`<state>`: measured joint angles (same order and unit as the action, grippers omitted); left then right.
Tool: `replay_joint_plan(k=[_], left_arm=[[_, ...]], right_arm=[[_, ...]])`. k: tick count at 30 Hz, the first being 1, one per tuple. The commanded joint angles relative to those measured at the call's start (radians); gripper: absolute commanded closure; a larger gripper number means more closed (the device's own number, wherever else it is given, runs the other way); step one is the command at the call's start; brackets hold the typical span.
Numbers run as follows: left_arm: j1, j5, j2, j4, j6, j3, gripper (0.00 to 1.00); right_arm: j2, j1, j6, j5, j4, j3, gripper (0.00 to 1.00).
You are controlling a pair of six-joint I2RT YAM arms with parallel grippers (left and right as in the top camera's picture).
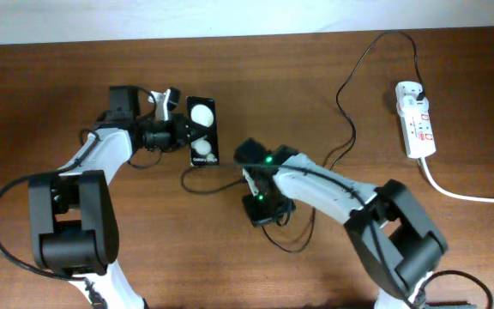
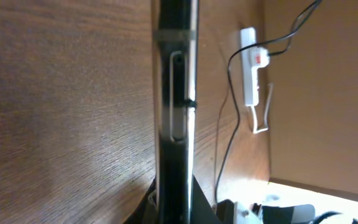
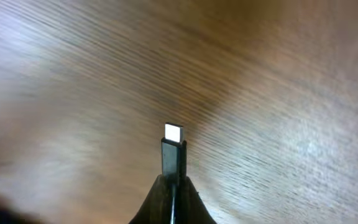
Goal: Plug charger to phone and switch on socket
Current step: 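Move the plug to the phone's bottom port with the right gripper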
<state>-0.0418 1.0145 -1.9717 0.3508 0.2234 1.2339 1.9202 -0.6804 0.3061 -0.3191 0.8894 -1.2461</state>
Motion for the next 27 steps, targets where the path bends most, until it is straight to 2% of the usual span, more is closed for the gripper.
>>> replay_joint_plan(k=[1, 4, 8, 11, 13, 16, 20, 23, 27], left_arm=[[-0.043, 0.146, 0.003, -0.023, -0.047, -0.011, 1.0], [-0.055, 0.236, 0.003, -0.117, -0.023, -0.052, 1.0], [-0.055, 0.247, 0.003, -0.25, 0.116, -0.106, 1.0], [-0.054, 0.282, 0.003, -0.284, 0.129, -0.11, 1.0], [-0.053, 0.328, 0.003, -0.313, 0.132, -0.11, 1.0], [-0.053, 0.355, 0.003, -0.337, 0.164, -0.11, 1.0], [-0.053, 0.402, 0.003, -0.387, 0.21, -0.11, 1.0], [-0.053, 0.507, 0.003, -0.474, 0.21, -0.11, 1.0], [-0.054, 0.488, 0.003, -0.473, 0.21, -0.11, 1.0]], right_arm=[[-0.099, 0.006, -0.119, -0.286, -0.12, -0.025, 0.96], [-0.097, -0.014, -0.089, -0.38, -0.348, 0.024, 0.96], [-0.096, -0.028, 0.059, -0.38, -0.681, 0.141, 0.96], [-0.094, -0.028, 0.124, -0.366, -0.909, 0.215, 0.96], [-0.094, -0.032, 0.204, -0.29, -1.025, 0.258, 0.96], [-0.094, -0.032, 0.276, -0.224, -1.11, 0.296, 0.96], [-0.094, -0.031, 0.278, -0.231, -1.13, 0.296, 0.96], [-0.094, -0.007, 0.279, -0.332, -1.167, 0.296, 0.96], [-0.095, 0.057, 0.253, -0.451, -1.167, 0.296, 0.96]])
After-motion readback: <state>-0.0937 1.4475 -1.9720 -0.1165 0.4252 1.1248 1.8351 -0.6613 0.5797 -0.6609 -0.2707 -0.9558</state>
